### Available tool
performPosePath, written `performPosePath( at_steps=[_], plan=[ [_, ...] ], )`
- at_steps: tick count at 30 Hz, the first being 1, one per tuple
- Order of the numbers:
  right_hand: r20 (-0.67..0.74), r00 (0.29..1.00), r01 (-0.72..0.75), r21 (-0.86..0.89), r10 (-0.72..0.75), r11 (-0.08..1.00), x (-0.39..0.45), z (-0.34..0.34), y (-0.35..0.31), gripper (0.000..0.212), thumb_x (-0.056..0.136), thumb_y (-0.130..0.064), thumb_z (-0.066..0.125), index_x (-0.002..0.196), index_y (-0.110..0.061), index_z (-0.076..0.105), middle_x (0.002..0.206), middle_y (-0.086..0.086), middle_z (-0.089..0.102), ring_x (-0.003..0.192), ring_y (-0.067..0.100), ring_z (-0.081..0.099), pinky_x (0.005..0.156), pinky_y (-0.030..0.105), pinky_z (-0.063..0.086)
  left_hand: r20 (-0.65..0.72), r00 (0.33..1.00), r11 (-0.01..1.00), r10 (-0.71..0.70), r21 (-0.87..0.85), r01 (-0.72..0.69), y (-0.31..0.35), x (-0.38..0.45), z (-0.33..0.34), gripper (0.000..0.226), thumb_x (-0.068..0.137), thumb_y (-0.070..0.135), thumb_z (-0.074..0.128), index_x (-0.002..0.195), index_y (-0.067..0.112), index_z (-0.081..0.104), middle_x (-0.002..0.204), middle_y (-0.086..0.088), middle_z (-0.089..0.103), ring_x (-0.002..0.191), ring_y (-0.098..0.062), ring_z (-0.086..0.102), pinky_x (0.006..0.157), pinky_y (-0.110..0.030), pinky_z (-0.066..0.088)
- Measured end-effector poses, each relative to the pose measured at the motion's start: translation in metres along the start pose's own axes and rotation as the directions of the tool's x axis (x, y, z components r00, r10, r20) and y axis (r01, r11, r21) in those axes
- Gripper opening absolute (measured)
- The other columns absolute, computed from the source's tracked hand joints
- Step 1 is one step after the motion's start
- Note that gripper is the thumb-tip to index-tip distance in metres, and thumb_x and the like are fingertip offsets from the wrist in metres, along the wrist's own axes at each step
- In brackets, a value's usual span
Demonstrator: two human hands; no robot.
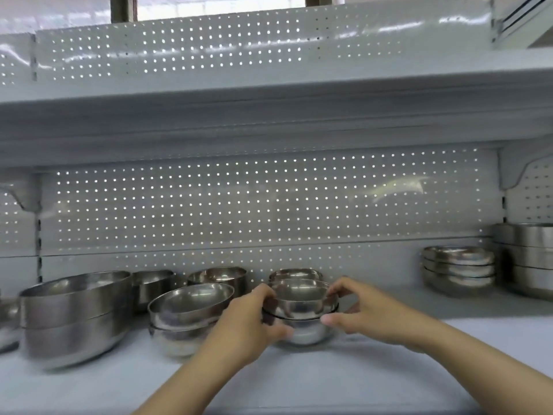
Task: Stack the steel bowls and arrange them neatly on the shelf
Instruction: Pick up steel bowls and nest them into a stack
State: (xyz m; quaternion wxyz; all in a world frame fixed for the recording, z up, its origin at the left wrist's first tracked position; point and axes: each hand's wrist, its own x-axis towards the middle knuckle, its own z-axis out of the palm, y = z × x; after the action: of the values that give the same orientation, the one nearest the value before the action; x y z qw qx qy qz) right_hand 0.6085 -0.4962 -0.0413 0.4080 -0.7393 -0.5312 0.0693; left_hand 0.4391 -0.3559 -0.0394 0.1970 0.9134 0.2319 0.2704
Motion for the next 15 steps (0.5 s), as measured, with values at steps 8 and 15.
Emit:
performPosePath(
  at_steps=[8, 15],
  plan=[
    [-0.183, 0.982, -0.049, -0.005, 0.047, 0.999, 0.015, -0.012, -0.012, 0.042, 0.064, -0.032, 0.084, 0.098, -0.028, 0.060, 0.105, -0.015, 0.063, 0.085, 0.004, 0.062, 0.071, 0.019, 0.046, -0.126, 0.990, 0.997, 0.060, -0.042, -0.066, 0.019, 0.022, -0.010, 0.037, 0.075, 0.022, 0.075, 0.107, 0.021, 0.057, 0.092, 0.006, 0.064, 0.081, -0.011, 0.060, 0.065, -0.017, 0.044],
    [-0.288, 0.957, 0.026, 0.225, 0.041, 0.974, 0.088, -0.042, -0.035, 0.046, 0.073, -0.027, 0.080, 0.111, -0.016, 0.057, 0.102, -0.003, 0.062, 0.084, 0.019, 0.063, 0.082, 0.040, 0.057, -0.242, 0.970, 0.990, -0.034, -0.142, -0.001, 0.044, 0.103, -0.024, 0.051, 0.080, 0.019, 0.071, 0.128, 0.018, 0.051, 0.120, 0.003, 0.061, 0.111, -0.018, 0.056, 0.083, -0.017, 0.039]
  ],
)
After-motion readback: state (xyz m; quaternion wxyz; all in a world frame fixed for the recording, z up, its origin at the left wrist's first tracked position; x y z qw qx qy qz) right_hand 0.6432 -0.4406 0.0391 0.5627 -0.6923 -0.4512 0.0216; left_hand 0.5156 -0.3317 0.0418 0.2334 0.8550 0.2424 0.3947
